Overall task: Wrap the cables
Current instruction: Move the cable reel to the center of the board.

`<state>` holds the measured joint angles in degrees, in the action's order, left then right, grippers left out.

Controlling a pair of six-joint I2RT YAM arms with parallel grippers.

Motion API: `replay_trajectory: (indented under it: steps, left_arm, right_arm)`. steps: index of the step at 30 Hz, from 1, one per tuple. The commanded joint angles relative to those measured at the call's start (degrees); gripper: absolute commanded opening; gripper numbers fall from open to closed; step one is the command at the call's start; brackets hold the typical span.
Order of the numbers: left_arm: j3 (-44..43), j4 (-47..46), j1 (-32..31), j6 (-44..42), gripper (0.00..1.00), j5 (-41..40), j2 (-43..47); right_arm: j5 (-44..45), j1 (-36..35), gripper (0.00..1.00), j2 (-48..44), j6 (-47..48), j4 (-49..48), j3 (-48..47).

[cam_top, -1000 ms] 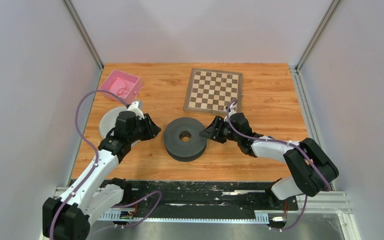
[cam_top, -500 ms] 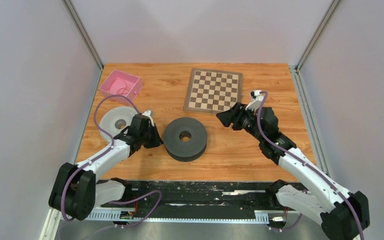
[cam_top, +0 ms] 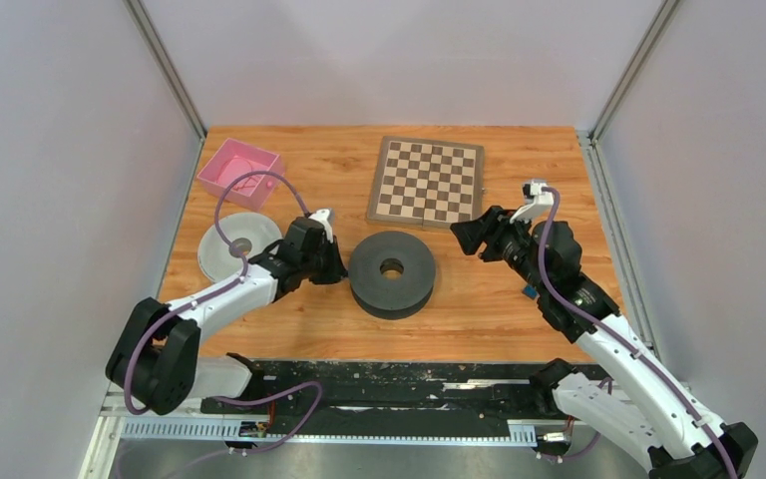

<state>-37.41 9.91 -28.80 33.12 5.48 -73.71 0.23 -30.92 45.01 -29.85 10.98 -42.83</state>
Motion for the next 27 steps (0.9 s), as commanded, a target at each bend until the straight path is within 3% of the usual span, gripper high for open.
replay_trajectory:
  steps: [1, 7, 23, 27]
  left_arm:
    - [-3.3, -3.7, -3.0, -0.8, 0.14, -0.3, -1.9]
    - [-6.3, -5.6, -6.8, -0.4, 0.14, 0.6, -6.6]
    - [-26.6, -8.7, -19.1, 1.7, 0.15, 1.3, -26.1]
    - [-26.1, -9.6, -19.4, 1.8, 0.14, -1.8, -23.7]
  right_arm:
    - [2.1, 0.2, 0.55, -0.9, 1.7, 1.1, -1.9]
    - [2.0, 0.2, 0.55, -0.9, 1.6, 1.2, -1.9]
    - [2.9, 0.1, 0.55, -2.3, 1.3, 1.6, -0.4]
    - [2.7, 0.1, 0.55, -2.5, 0.9, 1.7, 0.0]
